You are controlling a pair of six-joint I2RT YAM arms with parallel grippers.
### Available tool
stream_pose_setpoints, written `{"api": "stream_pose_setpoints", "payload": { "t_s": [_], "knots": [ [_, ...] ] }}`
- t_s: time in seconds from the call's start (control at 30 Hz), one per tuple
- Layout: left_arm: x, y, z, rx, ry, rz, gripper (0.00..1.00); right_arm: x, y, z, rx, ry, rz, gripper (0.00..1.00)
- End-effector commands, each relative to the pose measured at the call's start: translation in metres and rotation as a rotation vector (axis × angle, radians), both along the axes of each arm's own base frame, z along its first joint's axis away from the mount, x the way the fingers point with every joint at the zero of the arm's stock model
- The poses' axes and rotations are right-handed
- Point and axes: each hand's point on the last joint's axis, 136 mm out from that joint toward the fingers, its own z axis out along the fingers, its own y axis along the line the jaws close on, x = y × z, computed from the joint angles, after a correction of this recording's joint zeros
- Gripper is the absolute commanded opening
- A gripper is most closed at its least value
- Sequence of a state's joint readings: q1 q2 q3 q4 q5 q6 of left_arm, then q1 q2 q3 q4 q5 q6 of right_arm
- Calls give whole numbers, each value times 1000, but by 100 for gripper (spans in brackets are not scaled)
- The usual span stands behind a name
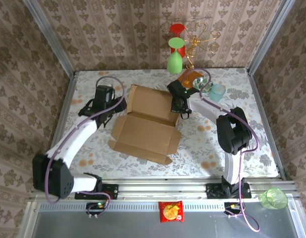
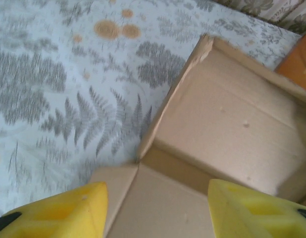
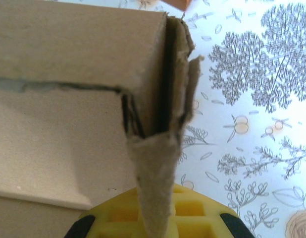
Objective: Fold the paper box
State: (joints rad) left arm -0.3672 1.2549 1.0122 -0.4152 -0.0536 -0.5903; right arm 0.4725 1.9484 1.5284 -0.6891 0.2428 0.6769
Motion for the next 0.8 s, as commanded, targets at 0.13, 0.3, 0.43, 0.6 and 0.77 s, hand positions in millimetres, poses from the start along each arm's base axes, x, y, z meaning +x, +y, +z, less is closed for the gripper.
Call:
{"api": "stream_pose_setpoints", "payload": {
  "t_s": [0.13,0.3,0.43,0.6,0.77],
  "knots": [
    [-92,16,-62,-213,296,130,66,-16,-5,-21,110,177,-83,0],
    [-115,12,-92,-367,324,196,70,-14,-10,-26,176,225,-121,0],
    [-111,6,-105,-501,271,246,73,-15,-8,-27,208,242,-125,0],
    [-102,3,-116,-554,204,262,74,-17,-5,-32,251,268,-147,0],
    [-92,1,-122,-594,117,259,74,-19,1,-34,304,298,-160,0]
  ]
}}
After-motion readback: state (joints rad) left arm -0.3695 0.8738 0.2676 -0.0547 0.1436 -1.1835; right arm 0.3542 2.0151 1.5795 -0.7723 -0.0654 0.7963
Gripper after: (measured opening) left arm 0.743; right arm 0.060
